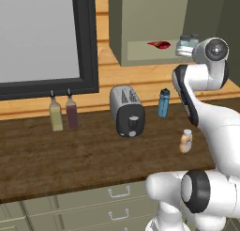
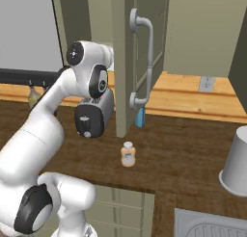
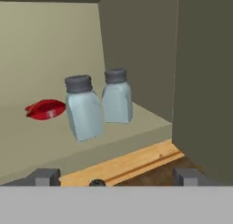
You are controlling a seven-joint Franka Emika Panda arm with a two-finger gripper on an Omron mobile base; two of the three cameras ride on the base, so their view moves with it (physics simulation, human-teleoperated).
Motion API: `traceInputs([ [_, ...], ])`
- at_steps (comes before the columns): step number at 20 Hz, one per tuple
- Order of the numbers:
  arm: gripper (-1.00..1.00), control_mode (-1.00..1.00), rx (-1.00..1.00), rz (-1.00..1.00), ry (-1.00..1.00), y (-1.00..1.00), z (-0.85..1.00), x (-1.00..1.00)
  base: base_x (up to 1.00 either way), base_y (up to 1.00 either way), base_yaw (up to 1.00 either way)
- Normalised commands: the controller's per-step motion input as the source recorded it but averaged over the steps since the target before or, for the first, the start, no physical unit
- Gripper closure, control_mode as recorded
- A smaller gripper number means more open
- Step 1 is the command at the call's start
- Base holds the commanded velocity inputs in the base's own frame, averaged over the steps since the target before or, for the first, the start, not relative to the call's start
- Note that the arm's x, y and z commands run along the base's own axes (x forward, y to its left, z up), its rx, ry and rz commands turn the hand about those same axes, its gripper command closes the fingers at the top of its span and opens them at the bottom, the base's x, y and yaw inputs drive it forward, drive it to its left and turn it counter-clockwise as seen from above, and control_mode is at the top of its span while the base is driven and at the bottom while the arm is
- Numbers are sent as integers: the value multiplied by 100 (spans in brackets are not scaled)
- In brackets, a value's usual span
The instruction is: Put the shaker and condiment bottle from the counter next to their counterparts in the cabinet.
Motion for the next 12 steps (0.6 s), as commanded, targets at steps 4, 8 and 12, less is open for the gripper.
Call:
traceInputs([
  [4, -100, -100, 0, 4, -3, 74, -15, -93, 0, 0, 0],
  [8, -100, -100, 0, 2, -14, 47, -11, -100, 0, 0, 0],
  [12, -100, -100, 0, -1, -26, 13, -6, -100, 0, 0, 0],
])
